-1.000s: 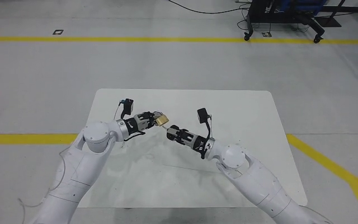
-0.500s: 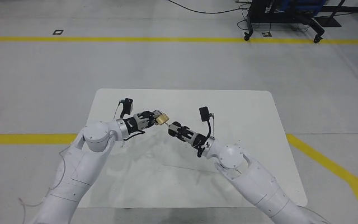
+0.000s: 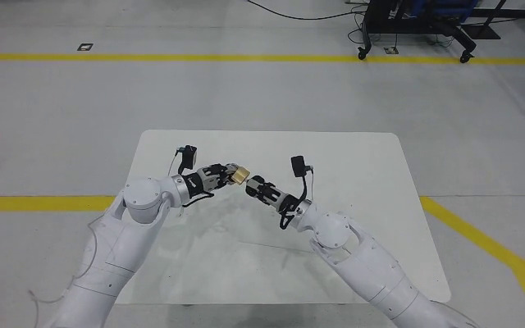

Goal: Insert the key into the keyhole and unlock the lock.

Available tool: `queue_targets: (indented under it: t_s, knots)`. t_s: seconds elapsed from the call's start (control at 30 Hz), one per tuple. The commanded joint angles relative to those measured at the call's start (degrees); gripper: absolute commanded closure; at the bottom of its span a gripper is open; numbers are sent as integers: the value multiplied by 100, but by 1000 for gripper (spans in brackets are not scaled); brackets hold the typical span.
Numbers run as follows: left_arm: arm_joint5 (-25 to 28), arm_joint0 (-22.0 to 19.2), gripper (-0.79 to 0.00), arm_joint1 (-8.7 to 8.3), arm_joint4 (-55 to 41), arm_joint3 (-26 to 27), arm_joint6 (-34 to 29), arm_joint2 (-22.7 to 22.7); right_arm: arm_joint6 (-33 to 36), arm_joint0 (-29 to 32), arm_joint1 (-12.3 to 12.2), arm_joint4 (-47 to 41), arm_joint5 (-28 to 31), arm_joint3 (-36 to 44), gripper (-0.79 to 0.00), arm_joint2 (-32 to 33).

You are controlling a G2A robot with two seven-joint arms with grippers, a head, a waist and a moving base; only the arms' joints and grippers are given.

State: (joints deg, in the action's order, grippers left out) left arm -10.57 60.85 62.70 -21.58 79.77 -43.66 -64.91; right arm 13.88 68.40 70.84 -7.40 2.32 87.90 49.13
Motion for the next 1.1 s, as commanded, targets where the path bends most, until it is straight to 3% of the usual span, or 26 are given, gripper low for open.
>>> queue_targets:
  t_s: [0.0, 0.17, 0.2, 0.23, 0.27, 0.67, 0.9, 1.03, 1.07]
  knots:
    - [-7, -3, 0, 3, 17, 6, -16, 10, -14, -15, 16, 30, -36, -13, 0, 1]
    - [-6, -15, 0, 12, 50, -1, -43, 34, 10, -84, 67, 34, -64, -77, 0, -12]
    - [-11, -19, 0, 13, 47, -13, -46, 32, 29, -99, 77, 25, -52, -99, -123, -15]
    - [-12, -24, 0, 15, 38, -23, -45, 25, 36, -110, 87, 26, -54, -124, -643, -17]
    - [-9, -27, 0, 16, 26, -30, -41, 16, 45, -121, 96, 24, -60, -137, -785, -18]
    - [-102, -34, 0, 31, -28, -77, -23, -15, 10, -114, 112, 23, -31, -142, -785, 19]
    - [-593, -100, 0, 56, -297, -272, -152, 9, -17, -93, 111, 5, -2, -103, -785, 45]
    - [-956, -193, 0, 77, -779, -489, -396, -52, 130, 218, 31, -284, 446, 345, -785, 491]
    - [-1002, -210, 0, 80, -861, -537, -433, -68, 180, 337, -3, -296, 531, 498, -579, 625]
